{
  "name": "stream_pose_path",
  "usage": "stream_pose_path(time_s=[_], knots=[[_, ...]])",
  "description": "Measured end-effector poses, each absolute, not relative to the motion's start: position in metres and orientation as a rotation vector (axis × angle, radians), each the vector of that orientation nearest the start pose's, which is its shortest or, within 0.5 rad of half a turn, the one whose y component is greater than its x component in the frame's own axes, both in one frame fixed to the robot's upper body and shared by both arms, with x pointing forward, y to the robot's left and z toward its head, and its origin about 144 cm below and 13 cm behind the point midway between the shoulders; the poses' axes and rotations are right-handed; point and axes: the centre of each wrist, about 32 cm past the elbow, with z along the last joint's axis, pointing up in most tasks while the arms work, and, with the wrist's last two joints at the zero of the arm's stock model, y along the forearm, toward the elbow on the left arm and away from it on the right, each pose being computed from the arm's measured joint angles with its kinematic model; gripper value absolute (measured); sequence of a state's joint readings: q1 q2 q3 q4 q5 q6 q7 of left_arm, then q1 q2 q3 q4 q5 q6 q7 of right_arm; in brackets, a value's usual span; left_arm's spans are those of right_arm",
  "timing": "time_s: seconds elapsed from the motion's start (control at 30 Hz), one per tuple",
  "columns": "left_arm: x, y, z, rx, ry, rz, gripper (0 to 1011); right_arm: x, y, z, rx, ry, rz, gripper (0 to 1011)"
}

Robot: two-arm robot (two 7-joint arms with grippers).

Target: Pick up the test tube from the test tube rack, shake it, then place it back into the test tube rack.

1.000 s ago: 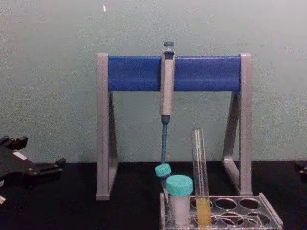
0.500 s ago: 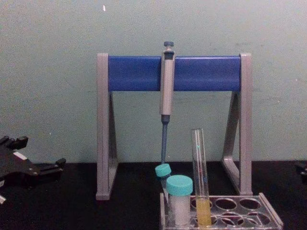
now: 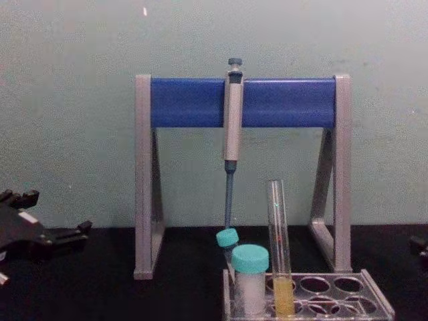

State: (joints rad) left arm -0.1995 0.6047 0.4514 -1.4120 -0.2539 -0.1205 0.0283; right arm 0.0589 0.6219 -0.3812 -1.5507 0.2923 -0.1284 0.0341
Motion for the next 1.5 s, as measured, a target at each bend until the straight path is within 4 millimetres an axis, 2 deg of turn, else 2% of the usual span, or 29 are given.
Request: stream_pose_path(time_s=[0.33,0.57,1.17,1.5], knots=[[0.489,0.31,1.14,0.304,-0.285,1.248,1001,0.433,-0.294,1.145,-0.152,-0.147,-1.06,1000],[0.489,0.31,1.14,0.304,-0.285,1.248,1001,0.434,-0.281,1.147,-0.102,-0.083,-0.954,1000],[0.489,0.31,1.14,0.304,-0.285,1.248,1001,0.457,-0.258,1.154,-0.038,0.028,-0.742,1000],[0.489,0.31,1.14,0.304,-0.285,1.248,1002,0.483,-0.243,1.155,-0.033,0.041,-0.692,1000]])
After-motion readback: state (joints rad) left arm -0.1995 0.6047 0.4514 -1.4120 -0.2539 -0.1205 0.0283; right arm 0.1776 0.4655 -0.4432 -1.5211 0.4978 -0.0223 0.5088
